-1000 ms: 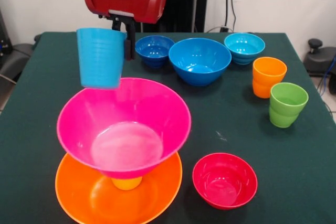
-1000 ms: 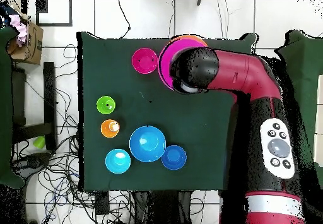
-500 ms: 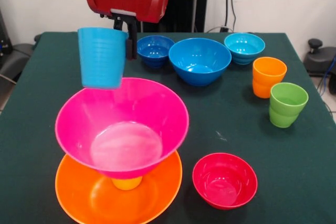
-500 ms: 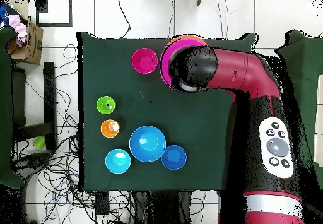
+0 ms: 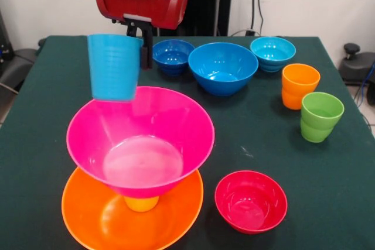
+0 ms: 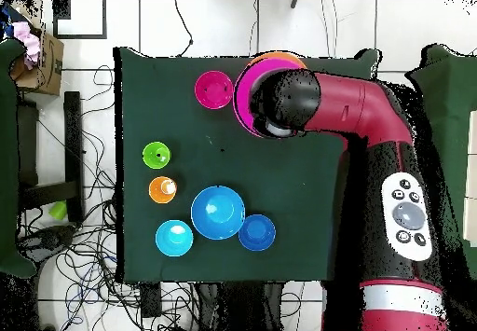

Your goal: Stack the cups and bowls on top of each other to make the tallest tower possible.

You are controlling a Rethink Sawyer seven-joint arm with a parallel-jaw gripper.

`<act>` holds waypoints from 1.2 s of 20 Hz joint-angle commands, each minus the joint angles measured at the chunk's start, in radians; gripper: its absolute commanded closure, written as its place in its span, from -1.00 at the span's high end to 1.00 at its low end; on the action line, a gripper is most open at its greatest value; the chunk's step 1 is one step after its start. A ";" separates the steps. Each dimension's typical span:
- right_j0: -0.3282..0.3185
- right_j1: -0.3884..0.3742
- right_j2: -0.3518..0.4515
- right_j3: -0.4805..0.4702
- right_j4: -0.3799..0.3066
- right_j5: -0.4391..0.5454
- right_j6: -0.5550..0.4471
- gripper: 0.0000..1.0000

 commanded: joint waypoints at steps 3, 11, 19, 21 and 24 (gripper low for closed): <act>0.030 0.076 0.007 0.005 -0.052 -0.017 0.018 -1.00; 0.030 0.051 -0.001 0.034 -0.042 -0.010 0.025 -1.00; 0.018 -0.024 -0.004 0.110 -0.020 0.000 0.018 -1.00; 0.019 -0.027 -0.007 0.112 -0.022 -0.002 0.024 -1.00; 0.013 -0.033 -0.008 0.114 -0.022 -0.001 0.024 -1.00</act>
